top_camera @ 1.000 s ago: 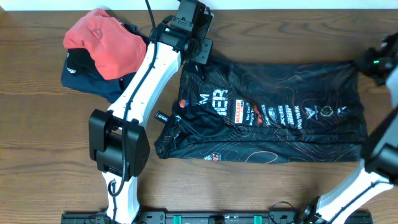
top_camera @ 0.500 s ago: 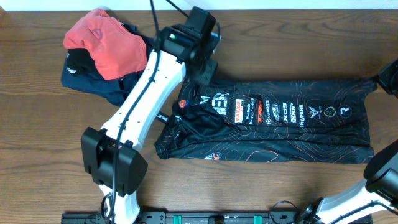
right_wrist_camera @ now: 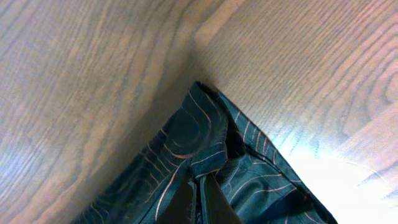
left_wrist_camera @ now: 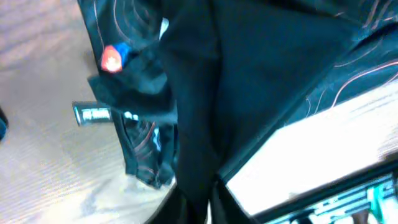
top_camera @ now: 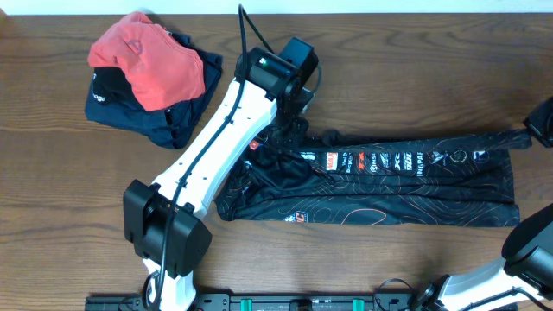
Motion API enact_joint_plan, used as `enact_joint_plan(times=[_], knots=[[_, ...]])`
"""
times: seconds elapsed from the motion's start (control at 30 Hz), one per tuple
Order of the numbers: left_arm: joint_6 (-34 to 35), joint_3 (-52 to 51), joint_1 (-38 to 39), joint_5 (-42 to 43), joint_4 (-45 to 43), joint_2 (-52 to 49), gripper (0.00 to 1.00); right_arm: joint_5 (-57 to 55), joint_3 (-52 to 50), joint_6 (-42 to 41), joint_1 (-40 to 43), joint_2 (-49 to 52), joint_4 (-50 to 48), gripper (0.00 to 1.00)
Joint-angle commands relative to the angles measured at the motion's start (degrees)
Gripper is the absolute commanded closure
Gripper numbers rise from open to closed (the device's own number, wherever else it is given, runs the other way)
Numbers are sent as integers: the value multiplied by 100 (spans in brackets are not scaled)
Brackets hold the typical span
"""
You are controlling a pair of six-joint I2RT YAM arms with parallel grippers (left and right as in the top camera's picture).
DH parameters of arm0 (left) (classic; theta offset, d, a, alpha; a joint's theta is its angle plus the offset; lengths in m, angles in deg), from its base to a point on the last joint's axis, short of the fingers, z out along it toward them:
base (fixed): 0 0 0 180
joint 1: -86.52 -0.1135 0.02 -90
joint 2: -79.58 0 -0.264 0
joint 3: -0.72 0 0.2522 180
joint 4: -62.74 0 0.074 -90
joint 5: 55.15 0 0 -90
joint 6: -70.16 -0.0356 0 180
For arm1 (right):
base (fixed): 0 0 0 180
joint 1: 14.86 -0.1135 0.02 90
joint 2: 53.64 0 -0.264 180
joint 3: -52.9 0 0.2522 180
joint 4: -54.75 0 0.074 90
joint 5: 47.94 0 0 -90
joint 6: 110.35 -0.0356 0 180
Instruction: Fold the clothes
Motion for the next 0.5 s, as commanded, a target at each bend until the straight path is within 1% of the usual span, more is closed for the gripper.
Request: enact_joint_plan(times=[0.0, 0.07, 0.17, 0.23, 0.3, 0.47], knots=[[236, 20, -13, -20, 177, 83, 65, -164, 39, 55, 52, -101, 20, 99], [229, 20, -13, -28, 258, 83, 57, -164, 39, 55, 52, -101, 35, 99], [208, 20, -42, -247, 232, 83, 51, -186, 39, 55, 52, -101, 35, 99], [208, 20, -66, -577, 72, 81, 44, -227, 39, 52, 52, -101, 35, 99], [201, -13, -111, -688, -212, 72, 39, -229, 39, 55, 52, -101, 35, 99], [52, -588, -269, -656, -1270, -4, 38, -229, 39, 52, 52, -101, 35, 99]])
